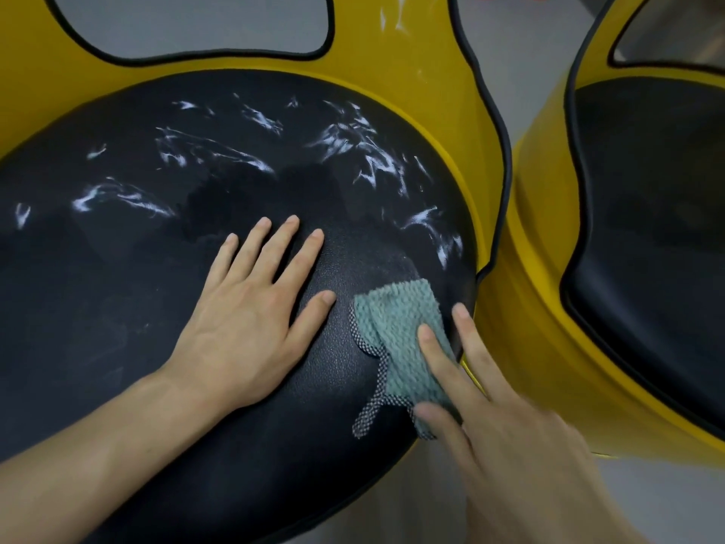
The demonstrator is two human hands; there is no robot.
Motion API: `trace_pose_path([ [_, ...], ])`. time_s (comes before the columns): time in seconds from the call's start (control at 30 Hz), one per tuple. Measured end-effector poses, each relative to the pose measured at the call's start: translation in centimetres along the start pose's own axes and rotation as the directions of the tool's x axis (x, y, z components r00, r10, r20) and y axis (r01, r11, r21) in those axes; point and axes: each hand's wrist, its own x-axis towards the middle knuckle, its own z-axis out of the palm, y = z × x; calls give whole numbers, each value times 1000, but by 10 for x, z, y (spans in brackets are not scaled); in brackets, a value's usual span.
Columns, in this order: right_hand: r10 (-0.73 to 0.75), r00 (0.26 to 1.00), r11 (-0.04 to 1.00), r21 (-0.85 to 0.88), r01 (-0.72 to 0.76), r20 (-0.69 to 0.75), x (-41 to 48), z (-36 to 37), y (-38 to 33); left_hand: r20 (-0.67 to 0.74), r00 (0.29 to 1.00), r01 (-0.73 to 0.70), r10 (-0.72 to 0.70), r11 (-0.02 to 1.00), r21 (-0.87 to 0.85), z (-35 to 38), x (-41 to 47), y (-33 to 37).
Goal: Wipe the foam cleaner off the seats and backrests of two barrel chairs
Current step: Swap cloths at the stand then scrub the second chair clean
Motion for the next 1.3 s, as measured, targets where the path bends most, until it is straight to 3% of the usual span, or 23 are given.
trace_pose_path([
  [0.13, -104, 990, 993, -60, 98, -92, 10, -12, 1, 3, 1000, -4, 4, 1000, -10, 0, 0, 0],
  [0.47, -116, 982, 990, -63, 126, 151, 25, -16, -1, 2, 1000, -7, 7, 1000, -6, 1, 1, -1],
  [0.6, -95, 993, 994, 65, 90, 74, -1, -1, 4, 0, 1000, -8, 8, 1000, -11, 0, -1, 0],
  [0.7, -146, 988, 989, -8, 146, -50, 0, 3, 12, -1, 1000, -6, 6, 1000, -8, 0, 0, -1],
  [0.77, -195, 981, 979, -55, 195, 8, 24, -17, 6, 1, 1000, -5, 5, 1000, -6, 0, 1, -1],
  [0.87, -135, 985, 989, -48, 140, 108, 52, -26, 4, 1, 1000, -2, 2, 1000, -5, 0, 1, 0],
  [1.07, -60, 957, 987, -128, 100, 283, 17, -19, 4, 3, 1000, 2, -2, 1000, 1, 0, 1, 0],
  [1.3, -110, 973, 994, 2, 112, 201, 58, -30, 10, -5, 1000, 0, 0, 1000, 2, 1, 0, -1],
])
